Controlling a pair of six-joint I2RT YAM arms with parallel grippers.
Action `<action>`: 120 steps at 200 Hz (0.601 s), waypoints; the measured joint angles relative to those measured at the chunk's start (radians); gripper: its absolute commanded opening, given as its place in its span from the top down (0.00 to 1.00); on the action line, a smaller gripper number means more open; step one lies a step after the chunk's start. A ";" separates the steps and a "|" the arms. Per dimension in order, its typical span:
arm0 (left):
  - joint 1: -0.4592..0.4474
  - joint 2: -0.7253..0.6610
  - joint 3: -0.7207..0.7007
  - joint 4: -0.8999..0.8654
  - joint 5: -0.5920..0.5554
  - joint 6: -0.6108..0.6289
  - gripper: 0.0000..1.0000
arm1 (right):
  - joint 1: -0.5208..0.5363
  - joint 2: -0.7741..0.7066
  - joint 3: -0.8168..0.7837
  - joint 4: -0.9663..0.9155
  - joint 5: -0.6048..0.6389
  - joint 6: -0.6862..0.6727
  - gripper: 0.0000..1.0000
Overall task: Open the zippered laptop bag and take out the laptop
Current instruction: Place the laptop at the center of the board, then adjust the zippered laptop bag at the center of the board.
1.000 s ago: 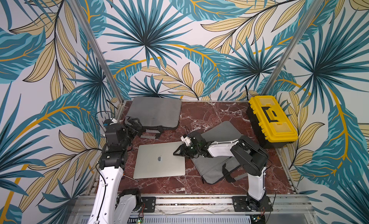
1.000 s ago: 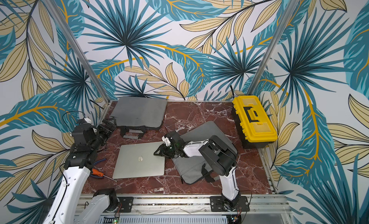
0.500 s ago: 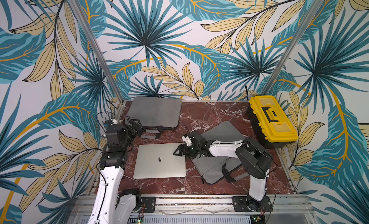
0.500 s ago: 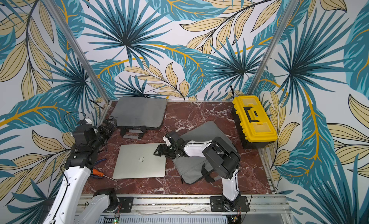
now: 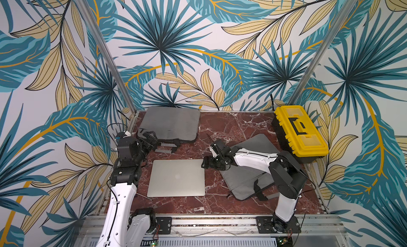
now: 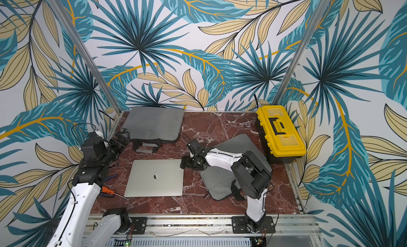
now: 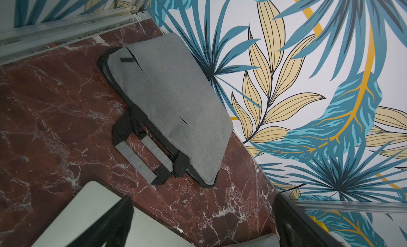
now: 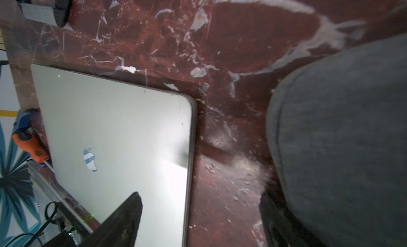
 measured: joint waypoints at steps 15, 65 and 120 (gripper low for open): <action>0.000 0.022 0.000 0.005 0.039 0.003 0.00 | -0.007 -0.034 0.018 -0.052 0.031 -0.019 0.13; -0.158 0.137 0.000 0.017 0.092 0.043 0.00 | -0.071 -0.274 -0.010 -0.222 0.174 -0.016 0.01; -0.480 0.426 0.113 0.017 0.090 0.178 0.00 | -0.198 -0.589 -0.214 -0.411 0.376 0.091 0.00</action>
